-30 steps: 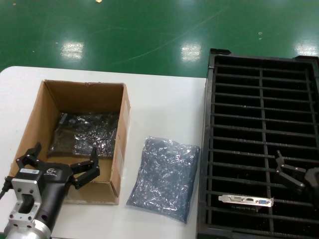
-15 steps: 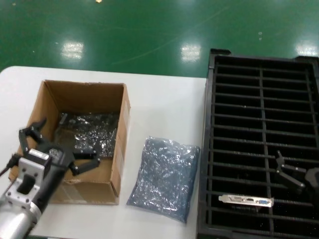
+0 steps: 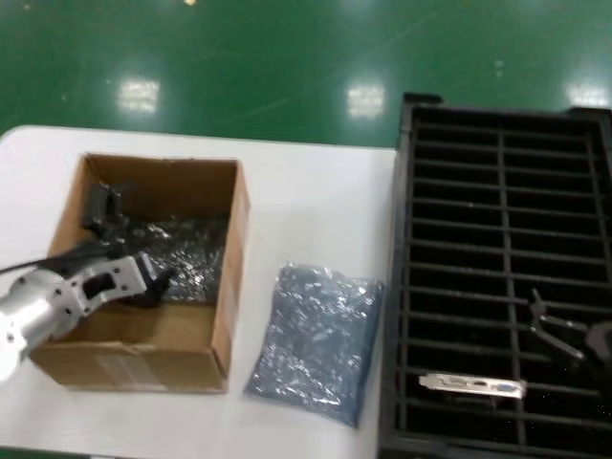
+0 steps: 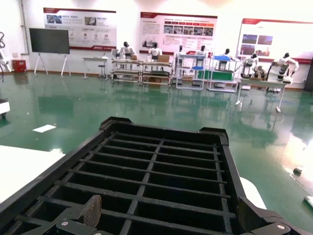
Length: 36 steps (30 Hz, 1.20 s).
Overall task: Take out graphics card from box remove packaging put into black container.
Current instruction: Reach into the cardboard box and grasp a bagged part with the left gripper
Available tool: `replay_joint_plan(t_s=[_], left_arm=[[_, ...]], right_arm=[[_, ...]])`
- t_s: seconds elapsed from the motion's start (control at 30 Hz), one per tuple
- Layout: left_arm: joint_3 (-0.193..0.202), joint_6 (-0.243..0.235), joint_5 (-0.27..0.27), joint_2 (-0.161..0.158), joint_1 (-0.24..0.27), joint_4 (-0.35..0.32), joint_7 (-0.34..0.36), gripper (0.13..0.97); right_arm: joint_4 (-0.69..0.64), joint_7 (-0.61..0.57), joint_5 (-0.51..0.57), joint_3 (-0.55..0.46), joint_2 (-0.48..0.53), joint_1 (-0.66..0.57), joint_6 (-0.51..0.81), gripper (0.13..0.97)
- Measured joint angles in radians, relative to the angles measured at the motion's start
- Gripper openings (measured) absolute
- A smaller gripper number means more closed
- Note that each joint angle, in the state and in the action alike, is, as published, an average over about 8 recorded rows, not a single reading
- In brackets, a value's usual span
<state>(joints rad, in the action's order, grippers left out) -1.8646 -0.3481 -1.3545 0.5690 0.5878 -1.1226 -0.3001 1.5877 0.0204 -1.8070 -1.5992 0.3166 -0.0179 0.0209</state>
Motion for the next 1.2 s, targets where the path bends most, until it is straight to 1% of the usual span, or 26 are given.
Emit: replay_joint_plan(t_s=[0.07, 0.1, 0.2, 0.3, 0.4, 0.5, 0.6, 0.73, 0.8, 1.07, 1.1, 1.2], left_arm=[[-0.044, -0.039, 0.044, -0.008, 0.073, 0.092, -0.048, 0.966], [-0.064, -0.058, 0.058, -0.015, 0.107, 0.140, -0.078, 0.966], [-0.109, -0.103, 0.074, -0.042, 0.195, 0.276, -0.180, 0.966], [-0.141, -0.137, 0.074, -0.073, 0.262, 0.392, -0.275, 0.966], [-0.166, -0.165, 0.078, -0.095, 0.308, 0.472, -0.339, 0.966], [-0.187, -0.185, 0.088, -0.106, 0.333, 0.512, -0.363, 0.966], [-0.200, -0.198, 0.094, -0.114, 0.346, 0.540, -0.375, 0.950], [-0.202, -0.192, 0.085, -0.129, 0.360, 0.584, -0.409, 0.930], [-0.196, -0.183, 0.073, -0.138, 0.366, 0.610, -0.434, 0.925], [-0.154, -0.148, 0.005, -0.175, 0.389, 0.709, -0.552, 0.819], [-0.148, -0.145, -0.003, -0.179, 0.393, 0.720, -0.566, 0.819], [-0.131, -0.135, -0.027, -0.189, 0.402, 0.752, -0.608, 0.758]], right_arm=[[0.000, 0.000, 0.000, 0.000, 0.000, 0.000, 0.000, 0.966], [0.000, 0.000, 0.000, 0.000, 0.000, 0.000, 0.000, 0.966], [0.000, 0.000, 0.000, 0.000, 0.000, 0.000, 0.000, 0.966], [0.000, 0.000, 0.000, 0.000, 0.000, 0.000, 0.000, 0.966], [0.000, 0.000, 0.000, 0.000, 0.000, 0.000, 0.000, 0.966], [0.000, 0.000, 0.000, 0.000, 0.000, 0.000, 0.000, 0.966], [0.000, 0.000, 0.000, 0.000, 0.000, 0.000, 0.000, 0.966], [0.000, 0.000, 0.000, 0.000, 0.000, 0.000, 0.000, 0.966], [0.000, 0.000, 0.000, 0.000, 0.000, 0.000, 0.000, 0.966], [0.000, 0.000, 0.000, 0.000, 0.000, 0.000, 0.000, 0.966], [0.000, 0.000, 0.000, 0.000, 0.000, 0.000, 0.000, 0.966], [0.000, 0.000, 0.000, 0.000, 0.000, 0.000, 0.000, 0.966]])
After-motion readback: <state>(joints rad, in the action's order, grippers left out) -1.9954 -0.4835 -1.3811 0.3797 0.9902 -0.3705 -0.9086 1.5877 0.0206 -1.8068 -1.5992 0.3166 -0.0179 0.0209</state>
